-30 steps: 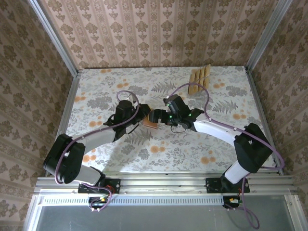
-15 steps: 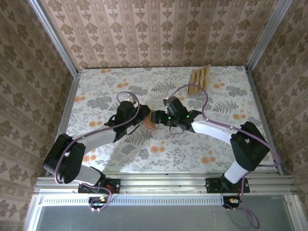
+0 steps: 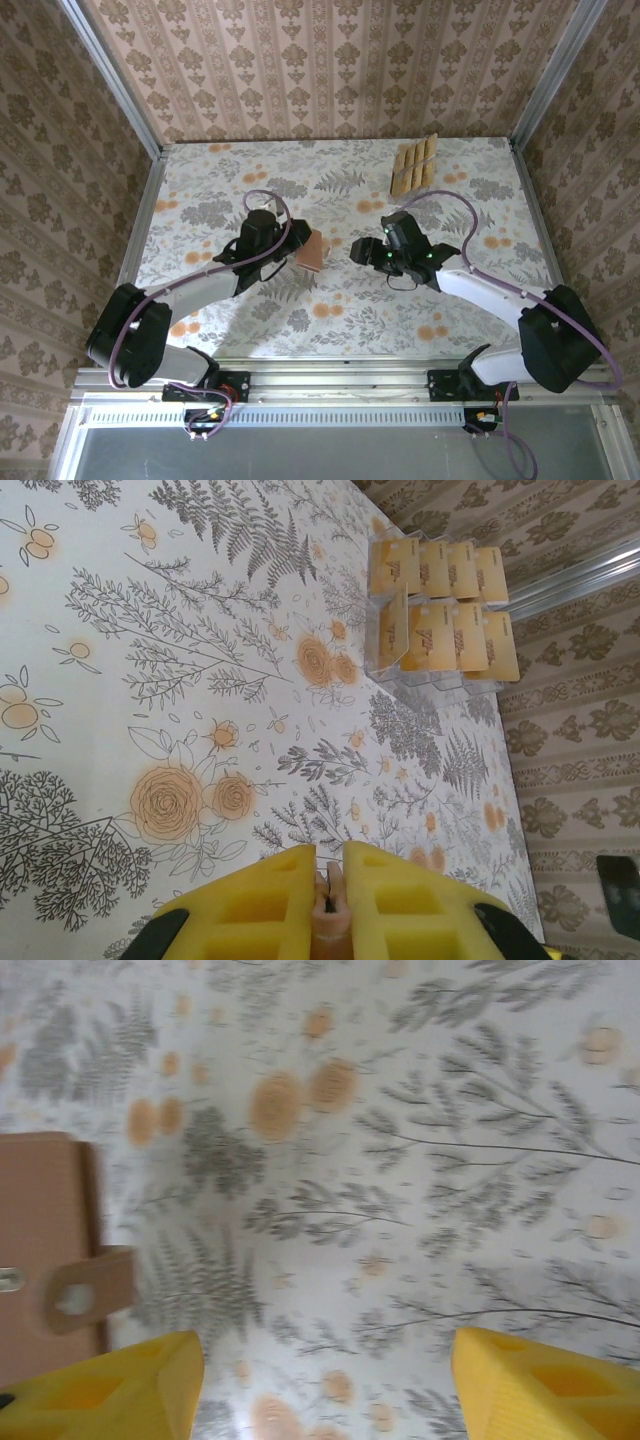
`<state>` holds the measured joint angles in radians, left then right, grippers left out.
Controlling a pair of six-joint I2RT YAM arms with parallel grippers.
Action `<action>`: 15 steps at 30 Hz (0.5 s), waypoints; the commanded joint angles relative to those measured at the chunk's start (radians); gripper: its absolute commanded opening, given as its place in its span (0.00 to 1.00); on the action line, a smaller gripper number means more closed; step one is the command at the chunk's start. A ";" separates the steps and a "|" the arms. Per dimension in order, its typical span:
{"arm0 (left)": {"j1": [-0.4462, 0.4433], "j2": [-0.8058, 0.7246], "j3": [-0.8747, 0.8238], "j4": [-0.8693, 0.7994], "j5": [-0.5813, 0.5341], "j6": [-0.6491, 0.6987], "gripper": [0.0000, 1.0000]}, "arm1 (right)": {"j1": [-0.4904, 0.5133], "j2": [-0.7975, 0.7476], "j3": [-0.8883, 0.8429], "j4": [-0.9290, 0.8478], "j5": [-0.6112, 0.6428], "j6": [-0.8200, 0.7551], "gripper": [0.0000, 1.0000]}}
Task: Put the credit cards into the card holder
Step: Open the button on the card holder, then open the card holder at the center of the table.
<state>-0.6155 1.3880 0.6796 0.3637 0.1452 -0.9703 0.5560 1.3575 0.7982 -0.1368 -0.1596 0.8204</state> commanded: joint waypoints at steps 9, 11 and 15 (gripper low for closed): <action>-0.015 -0.008 0.045 -0.017 0.008 0.043 0.00 | 0.007 0.146 0.144 0.106 -0.216 0.048 0.58; -0.015 -0.005 0.050 -0.019 0.009 0.045 0.00 | 0.014 0.168 0.154 0.107 -0.219 0.046 0.57; -0.018 -0.001 0.057 -0.020 0.008 0.047 0.00 | 0.027 0.205 0.164 0.119 -0.221 0.050 0.51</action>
<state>-0.6281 1.3884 0.7048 0.3397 0.1490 -0.9470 0.5709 1.5356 0.9325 -0.0399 -0.3500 0.8600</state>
